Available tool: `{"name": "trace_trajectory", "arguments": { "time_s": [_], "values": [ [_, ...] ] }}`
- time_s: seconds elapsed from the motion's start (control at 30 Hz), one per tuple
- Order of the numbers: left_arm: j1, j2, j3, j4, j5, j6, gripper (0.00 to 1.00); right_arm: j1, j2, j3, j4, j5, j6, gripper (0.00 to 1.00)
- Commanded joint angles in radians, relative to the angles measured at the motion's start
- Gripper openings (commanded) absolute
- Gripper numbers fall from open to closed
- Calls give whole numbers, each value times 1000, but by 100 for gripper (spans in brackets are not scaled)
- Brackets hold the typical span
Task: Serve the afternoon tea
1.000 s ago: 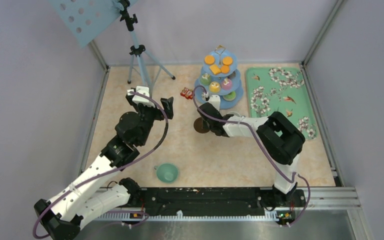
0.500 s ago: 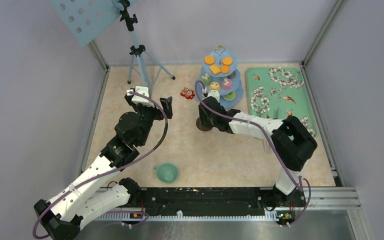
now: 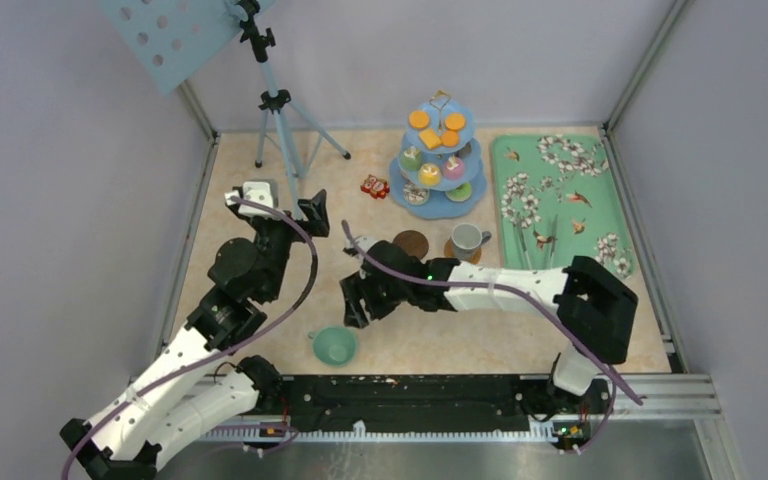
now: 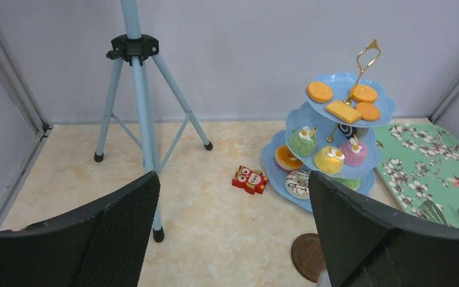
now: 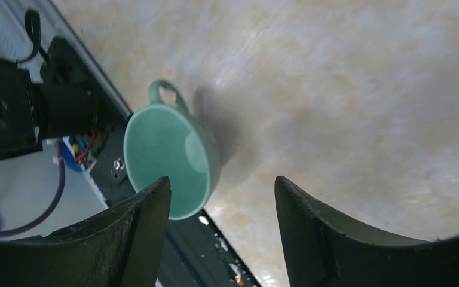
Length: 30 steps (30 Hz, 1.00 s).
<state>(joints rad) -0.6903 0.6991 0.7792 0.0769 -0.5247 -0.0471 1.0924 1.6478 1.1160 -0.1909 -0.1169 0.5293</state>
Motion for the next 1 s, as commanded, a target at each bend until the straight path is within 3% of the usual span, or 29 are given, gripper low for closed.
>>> {"name": "trace_trajectory", "arguments": {
  "time_s": [0.0, 0.2, 0.33, 0.53, 0.73, 0.97],
  "values": [
    [5, -33, -10, 68, -36, 15, 99, 63, 84, 66, -30, -51, 28, 64],
    [6, -57, -15, 70, -52, 20, 99, 123, 223, 193, -156, 68, -1, 58],
    [6, -70, -24, 81, -53, 27, 99, 145, 299, 293, -269, 150, -2, 36],
    [6, -81, -26, 84, -57, 27, 99, 156, 274, 295, -276, 194, 6, 0],
    [6, -88, -32, 90, -60, 29, 99, 97, 150, 247, -264, 256, 27, 0],
    [6, -80, -31, 88, -52, 26, 99, -163, 19, 161, -210, 222, -3, 0]
  ]
}}
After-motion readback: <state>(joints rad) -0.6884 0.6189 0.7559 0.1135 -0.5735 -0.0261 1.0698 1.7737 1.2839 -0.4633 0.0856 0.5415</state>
